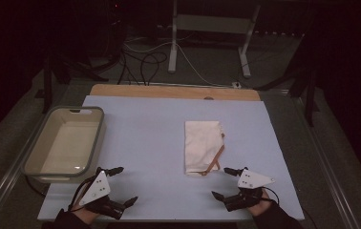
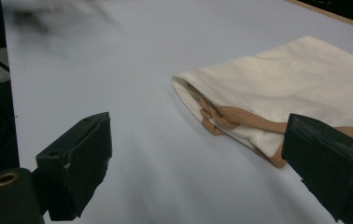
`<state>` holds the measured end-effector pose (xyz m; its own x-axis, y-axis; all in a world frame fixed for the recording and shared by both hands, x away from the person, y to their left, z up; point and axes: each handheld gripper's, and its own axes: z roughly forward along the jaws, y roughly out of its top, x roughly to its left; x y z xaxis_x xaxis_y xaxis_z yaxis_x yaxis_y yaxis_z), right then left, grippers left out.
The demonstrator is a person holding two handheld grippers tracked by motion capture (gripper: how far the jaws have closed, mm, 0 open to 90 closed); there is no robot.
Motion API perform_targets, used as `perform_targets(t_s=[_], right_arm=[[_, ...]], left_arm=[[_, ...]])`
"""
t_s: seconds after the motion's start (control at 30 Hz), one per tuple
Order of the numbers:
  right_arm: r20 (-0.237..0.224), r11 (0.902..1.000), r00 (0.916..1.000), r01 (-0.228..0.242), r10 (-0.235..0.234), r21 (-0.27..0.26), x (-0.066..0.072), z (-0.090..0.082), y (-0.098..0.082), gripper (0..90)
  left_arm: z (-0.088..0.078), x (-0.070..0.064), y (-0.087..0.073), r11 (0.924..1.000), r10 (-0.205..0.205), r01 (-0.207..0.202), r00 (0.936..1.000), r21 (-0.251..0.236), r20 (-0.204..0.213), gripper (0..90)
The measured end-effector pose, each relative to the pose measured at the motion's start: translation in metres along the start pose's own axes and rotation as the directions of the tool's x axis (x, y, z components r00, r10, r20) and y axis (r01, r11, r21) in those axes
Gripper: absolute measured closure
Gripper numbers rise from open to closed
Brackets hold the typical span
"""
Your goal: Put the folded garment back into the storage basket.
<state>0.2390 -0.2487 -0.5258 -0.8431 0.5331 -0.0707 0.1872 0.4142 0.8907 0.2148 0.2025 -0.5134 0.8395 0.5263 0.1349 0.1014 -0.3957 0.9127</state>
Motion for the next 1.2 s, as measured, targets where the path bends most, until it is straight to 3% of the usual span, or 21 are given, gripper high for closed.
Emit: perform_targets(t_s=[0.23, 0.53, 0.87, 1.2], right_arm=[[-0.007, 0.9999, 0.9999, 0.010, -0.010, -0.003, 0.003, -0.002, 0.006, 8.8], [-0.018, 0.9992, 0.9997, 0.013, -0.014, -0.038, 0.004, -0.014, 0.029, 8.8], [0.026, 0.9955, 0.9975, 0.068, -0.066, -0.067, -0.008, -0.026, 0.064, 9.0], [0.073, 0.9921, 0.9952, 0.073, -0.065, -0.102, -0.024, -0.032, 0.089, 9.0]], left_arm=[[0.004, -0.003, 0.007, 1.0000, -0.002, 0.002, 0.9996, -0.008, 0.029, 0.7], [0.009, -0.004, 0.012, 0.9999, -0.004, 0.003, 0.9980, 0.012, 0.064, 0.7], [0.012, 0.002, 0.044, 0.9998, 0.019, -0.019, 0.9977, -0.005, 0.065, 0.7], [0.017, 0.016, 0.074, 0.9997, 0.021, -0.022, 0.9981, 0.012, 0.059, 0.7]])
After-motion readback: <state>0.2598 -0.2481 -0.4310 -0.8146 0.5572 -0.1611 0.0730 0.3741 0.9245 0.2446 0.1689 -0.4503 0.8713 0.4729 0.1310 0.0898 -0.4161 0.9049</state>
